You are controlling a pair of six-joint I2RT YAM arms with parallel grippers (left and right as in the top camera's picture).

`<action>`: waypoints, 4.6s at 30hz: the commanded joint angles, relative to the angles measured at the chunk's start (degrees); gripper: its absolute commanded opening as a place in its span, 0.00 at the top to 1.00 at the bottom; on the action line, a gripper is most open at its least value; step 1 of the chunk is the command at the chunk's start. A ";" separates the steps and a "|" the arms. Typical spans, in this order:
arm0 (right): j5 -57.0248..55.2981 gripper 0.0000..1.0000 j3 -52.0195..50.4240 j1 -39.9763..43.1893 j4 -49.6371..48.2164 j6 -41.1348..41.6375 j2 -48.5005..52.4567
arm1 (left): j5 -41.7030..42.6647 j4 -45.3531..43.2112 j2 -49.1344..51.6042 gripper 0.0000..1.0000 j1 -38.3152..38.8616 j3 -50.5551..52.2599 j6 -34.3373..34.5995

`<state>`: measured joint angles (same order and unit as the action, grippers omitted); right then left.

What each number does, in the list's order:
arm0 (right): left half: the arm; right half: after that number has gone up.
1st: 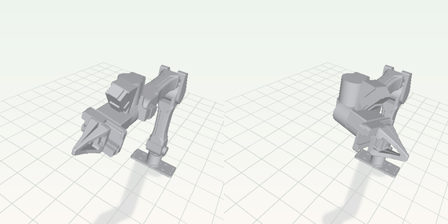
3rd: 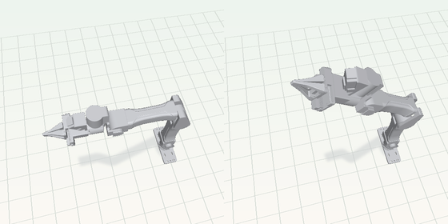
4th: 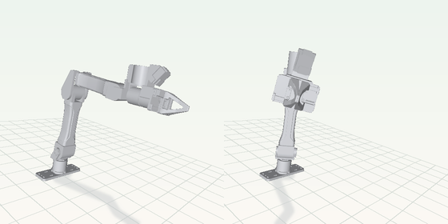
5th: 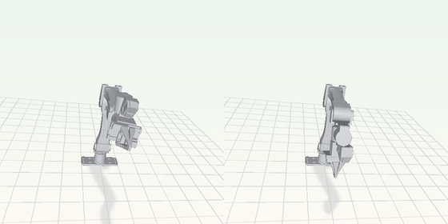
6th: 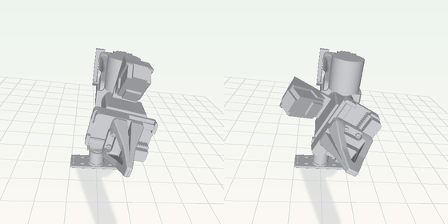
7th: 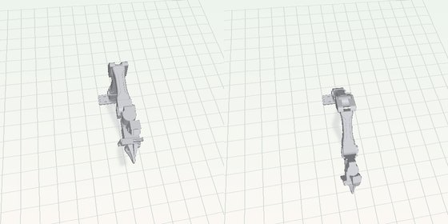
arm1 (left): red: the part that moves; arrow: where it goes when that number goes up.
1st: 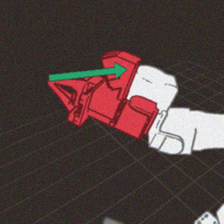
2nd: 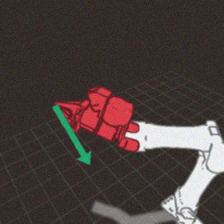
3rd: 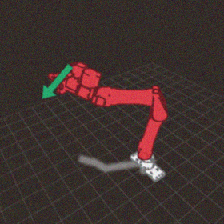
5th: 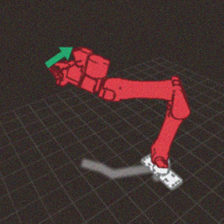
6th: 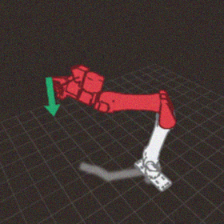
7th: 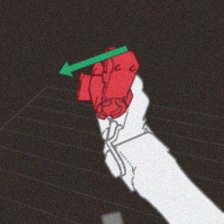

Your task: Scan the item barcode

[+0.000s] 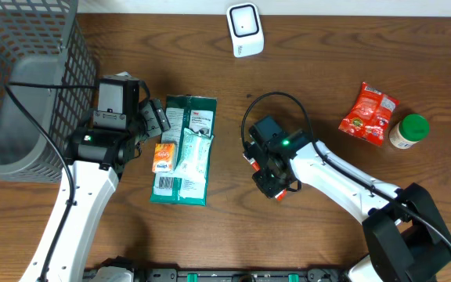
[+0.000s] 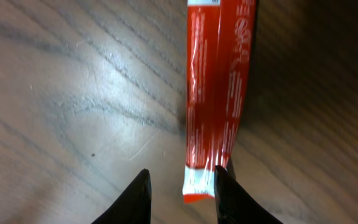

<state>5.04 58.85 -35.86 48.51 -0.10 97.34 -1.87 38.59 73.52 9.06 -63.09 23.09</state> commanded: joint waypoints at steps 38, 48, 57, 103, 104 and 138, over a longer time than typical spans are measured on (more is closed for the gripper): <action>-9.44 0.99 -12.68 -0.24 -12.28 3.72 0.04 | -0.55 0.02 0.22 0.16 -0.26 -0.24 -0.50; -9.31 0.99 -5.49 -0.17 -6.10 3.72 -4.11 | -0.55 0.02 0.22 0.16 -0.26 -0.24 -0.50; -9.29 0.99 -5.44 -0.20 -5.86 3.69 -5.18 | -0.55 0.02 0.22 0.16 -0.26 -0.24 -0.50; 1.49 0.99 -6.29 0.61 -11.26 3.93 -8.37 | -0.55 0.00 0.22 0.16 -0.26 -0.24 -0.50; 4.17 0.99 -5.86 1.01 -11.21 3.96 -8.72 | -0.55 0.02 0.22 0.16 -0.26 -0.24 -0.50; 71.87 0.99 -5.38 21.55 -43.69 26.10 -9.22 | 53.77 -14.80 -0.52 0.28 -0.20 -0.26 -5.25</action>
<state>69.45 52.80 -14.50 9.50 20.71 88.71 26.68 27.64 73.52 8.88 -63.07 20.40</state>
